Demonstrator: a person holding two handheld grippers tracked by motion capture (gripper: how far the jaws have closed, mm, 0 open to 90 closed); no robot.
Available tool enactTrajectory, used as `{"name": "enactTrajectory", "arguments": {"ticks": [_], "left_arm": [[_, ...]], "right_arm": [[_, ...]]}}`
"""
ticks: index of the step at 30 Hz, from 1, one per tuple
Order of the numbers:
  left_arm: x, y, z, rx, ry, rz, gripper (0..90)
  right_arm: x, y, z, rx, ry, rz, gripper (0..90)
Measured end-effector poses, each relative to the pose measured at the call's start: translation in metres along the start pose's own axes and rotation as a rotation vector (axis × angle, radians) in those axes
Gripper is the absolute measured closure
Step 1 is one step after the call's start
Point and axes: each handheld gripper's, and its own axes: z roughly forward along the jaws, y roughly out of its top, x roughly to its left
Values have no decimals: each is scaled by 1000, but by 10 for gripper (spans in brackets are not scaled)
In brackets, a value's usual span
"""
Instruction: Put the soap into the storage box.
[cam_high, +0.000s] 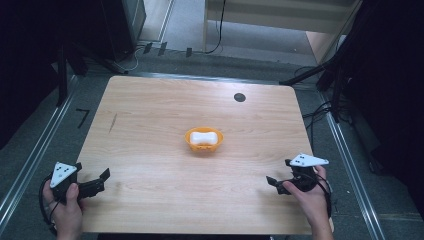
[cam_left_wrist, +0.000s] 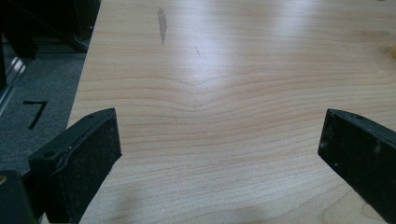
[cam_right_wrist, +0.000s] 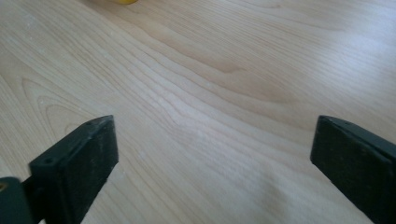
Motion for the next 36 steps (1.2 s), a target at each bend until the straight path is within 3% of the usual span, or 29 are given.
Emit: {"name": "enactTrajectory", "arguments": {"ticks": [24, 29, 36], "left_arm": [[-1, 0, 0, -3, 3, 5, 0], [-1, 0, 0, -4, 0, 0, 0], [-1, 0, 0, -3, 1, 6, 0]], "right_arm": [[-18, -83, -57, -133, -150, 158, 0], [-21, -95, -65, -147, -178, 184, 1], [-20, -104, -75, -221, -248, 196, 28]]}}
